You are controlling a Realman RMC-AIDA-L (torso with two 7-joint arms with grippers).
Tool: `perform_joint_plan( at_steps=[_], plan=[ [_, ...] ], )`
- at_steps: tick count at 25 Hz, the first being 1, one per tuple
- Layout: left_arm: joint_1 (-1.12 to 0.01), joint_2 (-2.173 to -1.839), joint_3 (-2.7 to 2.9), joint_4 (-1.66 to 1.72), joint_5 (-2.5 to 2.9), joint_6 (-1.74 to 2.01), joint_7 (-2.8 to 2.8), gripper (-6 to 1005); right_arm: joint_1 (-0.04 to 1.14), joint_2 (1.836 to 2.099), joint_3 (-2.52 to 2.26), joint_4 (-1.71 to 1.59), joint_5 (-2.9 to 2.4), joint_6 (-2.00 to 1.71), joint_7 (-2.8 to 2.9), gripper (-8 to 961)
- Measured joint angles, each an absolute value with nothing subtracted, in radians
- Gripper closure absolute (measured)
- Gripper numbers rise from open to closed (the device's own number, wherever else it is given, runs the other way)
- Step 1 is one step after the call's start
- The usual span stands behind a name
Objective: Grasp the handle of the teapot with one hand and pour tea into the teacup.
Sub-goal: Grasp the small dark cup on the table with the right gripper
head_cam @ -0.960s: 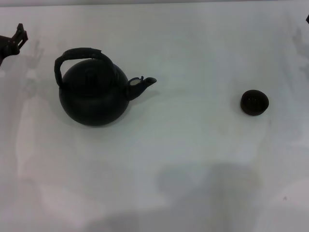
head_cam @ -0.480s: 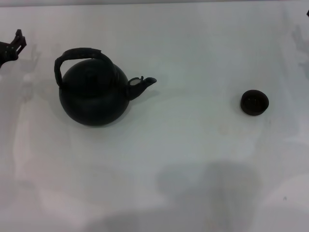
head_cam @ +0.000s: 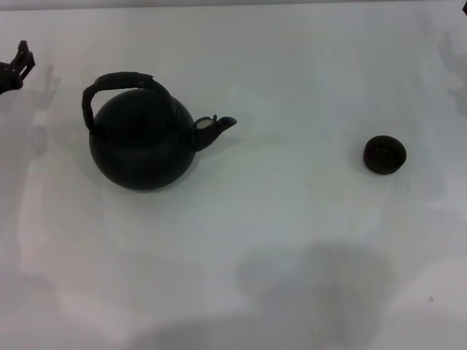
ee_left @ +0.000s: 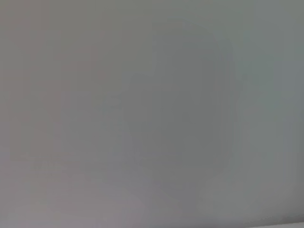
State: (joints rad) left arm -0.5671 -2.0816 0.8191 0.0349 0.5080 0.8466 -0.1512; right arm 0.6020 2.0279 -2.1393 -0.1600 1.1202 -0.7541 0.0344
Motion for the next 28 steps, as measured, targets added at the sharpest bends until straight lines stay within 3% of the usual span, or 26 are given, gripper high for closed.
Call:
perform_joint_plan(
  at_steps=[5, 11, 19, 24, 28],
  plan=[
    [-0.542, -2.082, 0.820, 0.035, 0.508, 0.904, -0.154, 127, 0.596, 2.028, -2.142, -0.169, 1.116, -0.750, 0.040, 100],
    [-0.422, -2.086, 0.820, 0.035, 0.508, 1.204, -0.194, 126, 0.581, 2.027, -2.150, -0.201, 1.113, -0.751, 0.054, 102],
    [-0.355, -2.083, 0.819, 0.035, 0.508, 1.244, -0.223, 126, 0.588, 2.004, -2.195, -0.321, 0.962, -0.717, 0.202, 105],
    [-0.336, -2.085, 0.819, 0.023, 0.508, 1.242, -0.224, 126, 0.620, 1.951, -2.186, -0.395, 0.673, -0.637, 0.470, 107],
    [-0.325, -2.085, 0.818, 0.010, 0.497, 1.247, -0.225, 127, 0.621, 1.877, -2.186, -0.484, 0.459, -0.621, 0.685, 109]
  ],
)
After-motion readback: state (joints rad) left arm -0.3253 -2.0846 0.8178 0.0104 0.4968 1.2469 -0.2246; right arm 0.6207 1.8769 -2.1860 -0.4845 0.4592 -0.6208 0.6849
